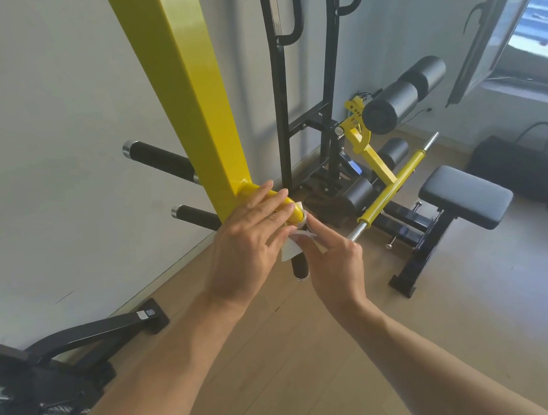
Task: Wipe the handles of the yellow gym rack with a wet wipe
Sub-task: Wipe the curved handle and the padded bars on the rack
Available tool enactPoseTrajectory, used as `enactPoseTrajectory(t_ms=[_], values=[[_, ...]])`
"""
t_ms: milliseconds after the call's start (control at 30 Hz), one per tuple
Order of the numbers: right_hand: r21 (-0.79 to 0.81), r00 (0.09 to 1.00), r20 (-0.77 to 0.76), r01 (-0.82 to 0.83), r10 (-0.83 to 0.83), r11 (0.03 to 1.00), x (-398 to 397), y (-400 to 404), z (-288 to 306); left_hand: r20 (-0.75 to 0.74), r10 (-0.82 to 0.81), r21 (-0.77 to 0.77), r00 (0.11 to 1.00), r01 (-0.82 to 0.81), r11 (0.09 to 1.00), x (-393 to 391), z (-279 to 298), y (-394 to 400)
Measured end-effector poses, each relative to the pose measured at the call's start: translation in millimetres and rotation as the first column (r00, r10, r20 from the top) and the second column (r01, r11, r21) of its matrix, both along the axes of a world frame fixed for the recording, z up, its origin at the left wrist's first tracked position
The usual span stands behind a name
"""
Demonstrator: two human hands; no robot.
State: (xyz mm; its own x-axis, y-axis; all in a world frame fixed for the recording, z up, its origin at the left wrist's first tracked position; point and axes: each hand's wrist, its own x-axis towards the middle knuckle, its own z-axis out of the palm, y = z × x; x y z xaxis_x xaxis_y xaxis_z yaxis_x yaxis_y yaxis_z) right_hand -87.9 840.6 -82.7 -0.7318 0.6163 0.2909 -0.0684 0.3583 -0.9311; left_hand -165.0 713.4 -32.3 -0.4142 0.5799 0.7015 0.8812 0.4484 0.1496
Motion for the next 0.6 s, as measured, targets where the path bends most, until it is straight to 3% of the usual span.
enactPoseTrajectory(t_ms=[67,200,400,600], values=[[0.019,1.000,0.019,-0.009,0.008,1.000,-0.2,1.2,-3.0,0.003,0.012,0.009,1.000,-0.013,1.000,0.1,2.4,0.0],[0.054,0.972,0.228,-0.067,0.053,0.996,3.2,1.3,-30.5,-0.028,0.034,0.016,0.999,-0.033,0.999,-0.7,3.0,0.9],[0.025,0.997,0.048,-0.055,0.054,0.998,-5.0,1.4,-5.4,-0.032,0.052,0.030,0.998,-0.051,0.998,0.1,5.7,0.4],[0.139,0.943,0.325,-0.129,0.078,0.982,2.1,5.0,-42.1,-0.005,0.058,0.030,0.998,-0.058,0.998,-1.2,6.4,2.4]])
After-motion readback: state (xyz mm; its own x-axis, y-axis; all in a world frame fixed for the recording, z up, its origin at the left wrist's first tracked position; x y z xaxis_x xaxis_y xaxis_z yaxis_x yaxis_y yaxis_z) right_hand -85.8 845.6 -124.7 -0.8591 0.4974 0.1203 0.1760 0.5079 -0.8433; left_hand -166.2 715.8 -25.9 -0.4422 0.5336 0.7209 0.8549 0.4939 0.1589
